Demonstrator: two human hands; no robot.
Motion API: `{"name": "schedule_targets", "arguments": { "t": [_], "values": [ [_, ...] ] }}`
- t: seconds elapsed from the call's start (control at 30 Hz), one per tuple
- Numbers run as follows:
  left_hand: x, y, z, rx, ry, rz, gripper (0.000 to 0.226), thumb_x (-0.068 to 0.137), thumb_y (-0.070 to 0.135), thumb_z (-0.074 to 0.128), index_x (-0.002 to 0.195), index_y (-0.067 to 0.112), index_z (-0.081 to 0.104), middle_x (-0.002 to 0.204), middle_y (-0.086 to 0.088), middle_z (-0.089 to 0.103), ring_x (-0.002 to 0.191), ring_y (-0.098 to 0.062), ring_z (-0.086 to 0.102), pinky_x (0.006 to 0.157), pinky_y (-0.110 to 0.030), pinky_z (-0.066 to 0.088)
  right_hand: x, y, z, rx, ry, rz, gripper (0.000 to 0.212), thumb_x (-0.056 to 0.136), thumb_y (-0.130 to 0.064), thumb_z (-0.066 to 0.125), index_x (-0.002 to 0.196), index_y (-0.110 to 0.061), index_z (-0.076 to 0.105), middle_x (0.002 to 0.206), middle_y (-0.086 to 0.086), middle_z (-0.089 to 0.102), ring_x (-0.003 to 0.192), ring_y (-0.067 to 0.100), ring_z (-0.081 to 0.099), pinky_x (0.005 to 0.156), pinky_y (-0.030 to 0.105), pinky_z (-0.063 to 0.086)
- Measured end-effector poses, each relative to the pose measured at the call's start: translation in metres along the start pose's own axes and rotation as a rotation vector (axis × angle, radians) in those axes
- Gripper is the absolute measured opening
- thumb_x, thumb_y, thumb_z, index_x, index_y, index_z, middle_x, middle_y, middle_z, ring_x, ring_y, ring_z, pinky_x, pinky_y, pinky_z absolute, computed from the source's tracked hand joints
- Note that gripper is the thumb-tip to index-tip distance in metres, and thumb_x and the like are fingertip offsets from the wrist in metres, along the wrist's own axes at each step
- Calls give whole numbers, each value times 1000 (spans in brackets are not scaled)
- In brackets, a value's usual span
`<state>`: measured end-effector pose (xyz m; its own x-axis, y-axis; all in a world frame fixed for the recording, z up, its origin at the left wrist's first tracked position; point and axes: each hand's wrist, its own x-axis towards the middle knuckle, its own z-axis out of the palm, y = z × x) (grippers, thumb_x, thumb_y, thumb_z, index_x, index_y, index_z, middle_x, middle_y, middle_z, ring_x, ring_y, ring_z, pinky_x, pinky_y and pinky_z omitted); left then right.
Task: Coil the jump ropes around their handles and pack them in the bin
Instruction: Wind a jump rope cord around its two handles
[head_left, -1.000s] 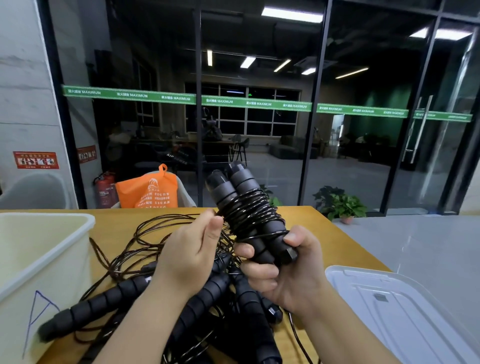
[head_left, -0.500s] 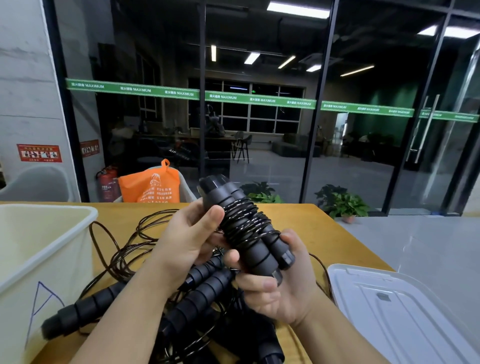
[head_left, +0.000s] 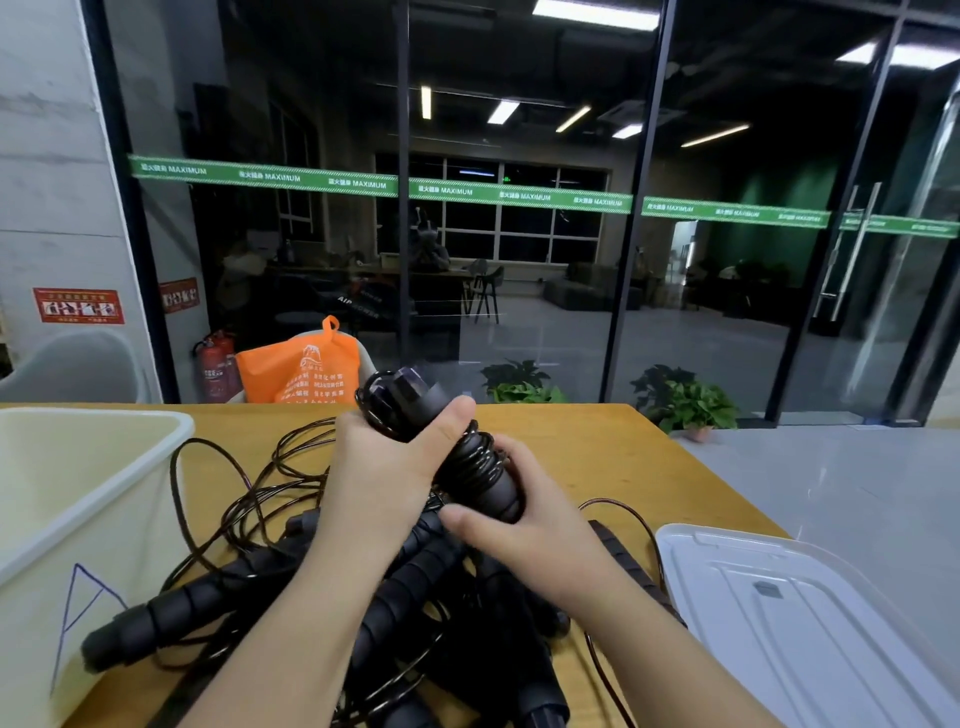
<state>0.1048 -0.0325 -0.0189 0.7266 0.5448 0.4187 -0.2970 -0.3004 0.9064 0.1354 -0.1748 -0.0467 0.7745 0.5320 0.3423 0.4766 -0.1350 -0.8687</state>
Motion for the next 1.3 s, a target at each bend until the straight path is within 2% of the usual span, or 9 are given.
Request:
{"name": "schedule_targets", "arguments": {
  "t": [0.17,0.33,0.5,0.63,0.8,0.9,0.97,1.17,1.3],
  "values": [
    [-10,3,4,80,102,4,72,56,76,64,98,18,55,84,3,64,74,-7,61,56,-24,41,-2,-4,8,-141,97,10,40,71,-40,78,105,-39,56,91,-16,68,79,-2,64,68,17,50],
    [-8,14,-11,235,39,162,58,55,79,58,80,28,47,77,9,59,67,3,53,51,-13,32,-4,-15,0,34,-32,92,28,78,-41,75,96,-29,58,66,-5,66,55,8,60,51,24,46],
    [-2,6,-23,227,23,369,50,60,77,53,77,31,50,68,9,59,67,-1,58,54,-9,40,-4,-19,-8,433,-210,175,61,82,-50,58,105,6,56,62,8,62,39,9,49,37,19,33],
    [0,3,-29,119,-39,473,54,64,82,55,80,30,52,64,-6,60,47,-19,48,43,-21,37,-4,-14,-11,773,-425,209,65,73,-71,63,106,-15,67,84,10,65,52,14,56,36,14,33],
    [2,-1,-25,-174,-180,365,55,53,86,60,83,39,58,69,8,59,52,-7,46,47,-19,34,-4,-9,-5,1071,-590,223,68,71,-69,69,112,-15,66,86,11,63,53,15,59,35,14,39],
    [1,-8,-21,-377,-352,238,86,47,80,70,106,19,57,81,5,66,64,-2,61,58,-16,46,-3,-6,-4,1147,-690,249,67,80,-64,63,122,-11,55,89,11,63,55,15,61,37,13,41],
    [-2,-11,-19,-428,-465,176,85,48,77,72,109,19,62,77,6,67,65,-8,62,60,-25,49,-3,-2,-5,1166,-737,281,69,82,-63,61,124,-10,47,89,10,63,55,14,62,37,13,41],
    [-3,-4,-23,-456,-624,80,58,55,73,73,92,29,71,60,5,53,56,-25,39,57,-40,13,0,7,-8,1209,-864,277,67,89,-64,51,125,-8,53,96,6,63,63,10,64,42,11,42],
    [-4,4,-21,-547,-646,71,45,55,68,76,77,30,71,53,10,50,40,-5,40,40,-14,32,1,0,-12,1226,-796,318,65,85,-60,60,120,-6,60,95,14,68,61,19,68,43,16,50]
  ]
}}
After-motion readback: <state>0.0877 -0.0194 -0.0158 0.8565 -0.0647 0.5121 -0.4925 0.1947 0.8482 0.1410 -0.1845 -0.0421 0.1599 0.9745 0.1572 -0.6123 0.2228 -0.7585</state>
